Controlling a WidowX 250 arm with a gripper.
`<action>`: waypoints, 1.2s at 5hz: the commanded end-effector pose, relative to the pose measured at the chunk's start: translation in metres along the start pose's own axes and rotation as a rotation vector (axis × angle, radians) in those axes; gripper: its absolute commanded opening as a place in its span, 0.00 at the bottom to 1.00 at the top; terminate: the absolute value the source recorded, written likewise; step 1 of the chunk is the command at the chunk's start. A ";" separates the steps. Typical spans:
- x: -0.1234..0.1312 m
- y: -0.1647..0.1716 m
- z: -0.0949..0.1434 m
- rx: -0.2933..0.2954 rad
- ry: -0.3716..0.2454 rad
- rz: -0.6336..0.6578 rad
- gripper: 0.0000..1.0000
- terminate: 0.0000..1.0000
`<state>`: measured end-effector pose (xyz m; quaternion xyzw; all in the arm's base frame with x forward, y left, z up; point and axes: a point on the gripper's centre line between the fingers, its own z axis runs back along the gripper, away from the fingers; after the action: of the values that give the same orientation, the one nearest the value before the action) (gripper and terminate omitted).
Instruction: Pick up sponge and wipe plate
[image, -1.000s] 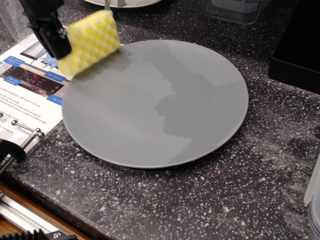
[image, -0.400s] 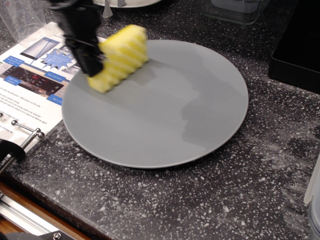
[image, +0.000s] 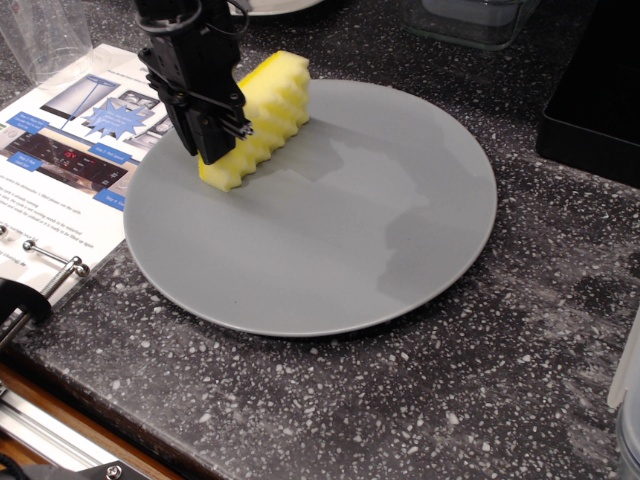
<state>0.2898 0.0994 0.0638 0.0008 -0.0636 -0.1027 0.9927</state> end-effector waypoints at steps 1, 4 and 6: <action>0.012 -0.049 0.025 -0.018 -0.010 0.011 0.00 0.00; 0.021 -0.111 0.008 0.016 0.007 0.044 0.00 0.00; 0.045 -0.040 0.005 0.027 -0.005 0.113 0.00 0.00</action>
<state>0.3220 0.0531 0.0645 0.0030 -0.0528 -0.0500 0.9973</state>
